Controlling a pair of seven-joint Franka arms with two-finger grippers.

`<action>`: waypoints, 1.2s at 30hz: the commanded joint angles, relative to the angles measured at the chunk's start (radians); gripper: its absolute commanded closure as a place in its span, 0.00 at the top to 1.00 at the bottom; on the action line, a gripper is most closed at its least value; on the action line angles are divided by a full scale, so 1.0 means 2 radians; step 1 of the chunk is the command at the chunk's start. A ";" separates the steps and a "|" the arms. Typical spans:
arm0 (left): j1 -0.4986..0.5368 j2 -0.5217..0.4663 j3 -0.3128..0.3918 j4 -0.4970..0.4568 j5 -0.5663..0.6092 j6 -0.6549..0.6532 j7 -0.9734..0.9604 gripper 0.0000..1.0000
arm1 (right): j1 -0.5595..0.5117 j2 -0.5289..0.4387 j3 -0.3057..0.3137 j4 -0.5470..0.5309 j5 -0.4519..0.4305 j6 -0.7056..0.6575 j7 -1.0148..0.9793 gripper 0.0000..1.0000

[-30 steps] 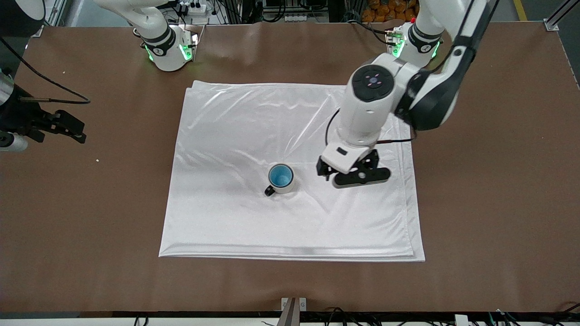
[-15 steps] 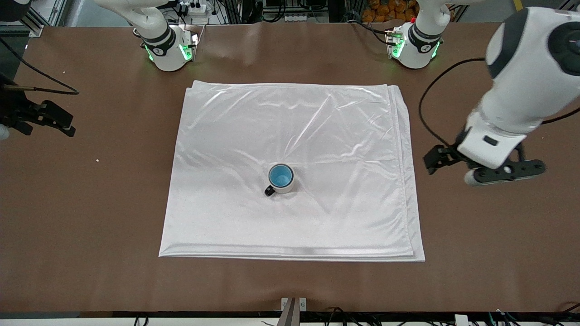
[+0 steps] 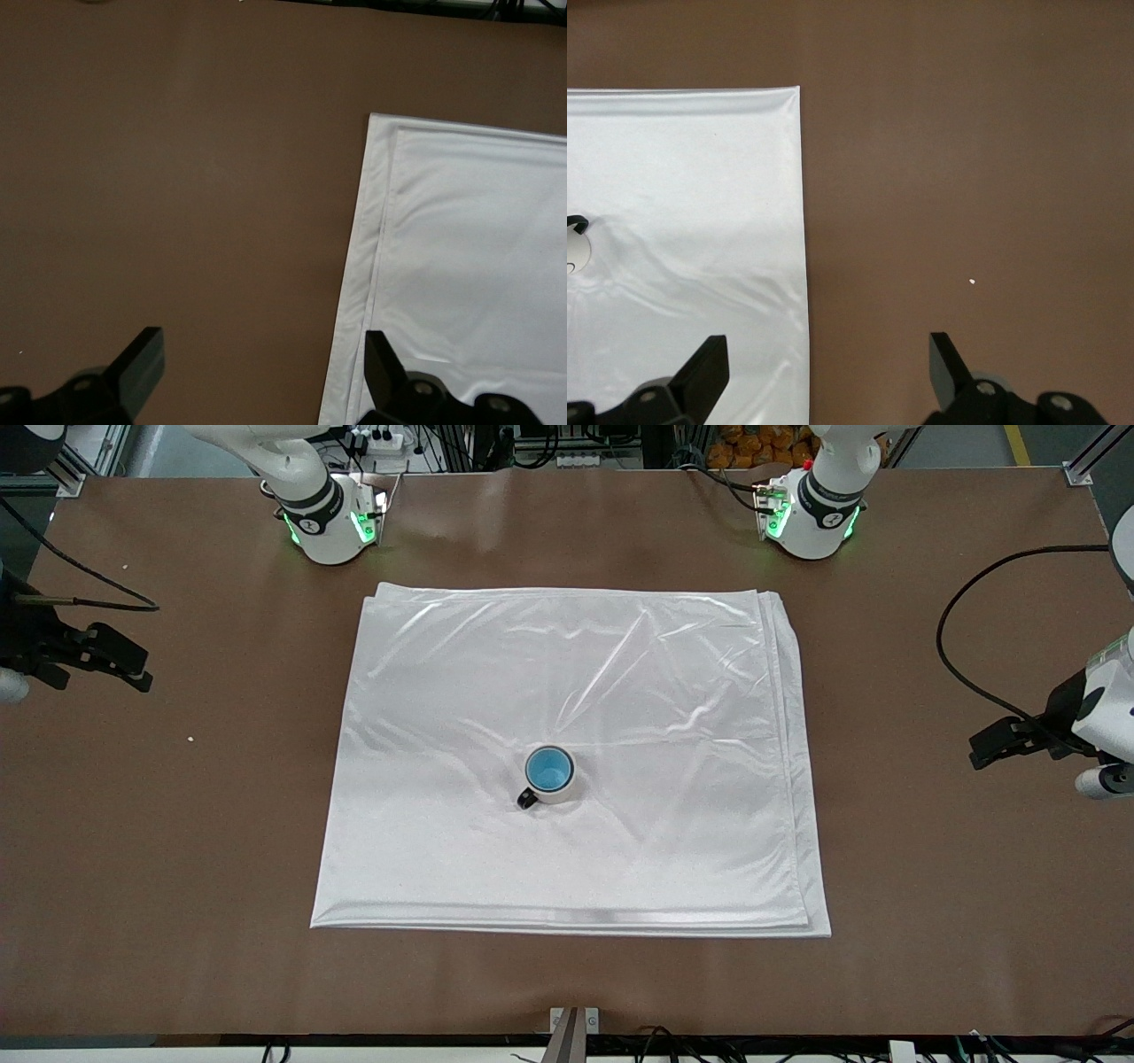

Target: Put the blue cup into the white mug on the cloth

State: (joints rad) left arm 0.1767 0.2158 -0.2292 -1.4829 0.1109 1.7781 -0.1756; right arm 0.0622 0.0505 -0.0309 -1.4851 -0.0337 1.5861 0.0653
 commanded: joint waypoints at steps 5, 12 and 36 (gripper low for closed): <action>0.013 -0.050 -0.005 -0.066 -0.009 0.037 0.013 1.00 | -0.022 -0.007 0.005 -0.011 0.013 -0.005 -0.004 1.00; 0.012 -0.086 -0.006 -0.103 -0.009 0.068 0.013 1.00 | -0.020 -0.007 0.006 -0.011 0.019 -0.007 0.000 1.00; 0.005 -0.103 -0.016 -0.054 -0.042 -0.020 0.020 1.00 | -0.010 0.000 0.009 -0.011 0.019 0.001 0.001 1.00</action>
State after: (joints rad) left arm 0.1817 0.0240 -0.2461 -1.6348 0.0625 1.8231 -0.1585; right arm 0.0436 0.0562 -0.0183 -1.4975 -0.0130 1.5774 0.0658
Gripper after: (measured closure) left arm 0.000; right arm 0.000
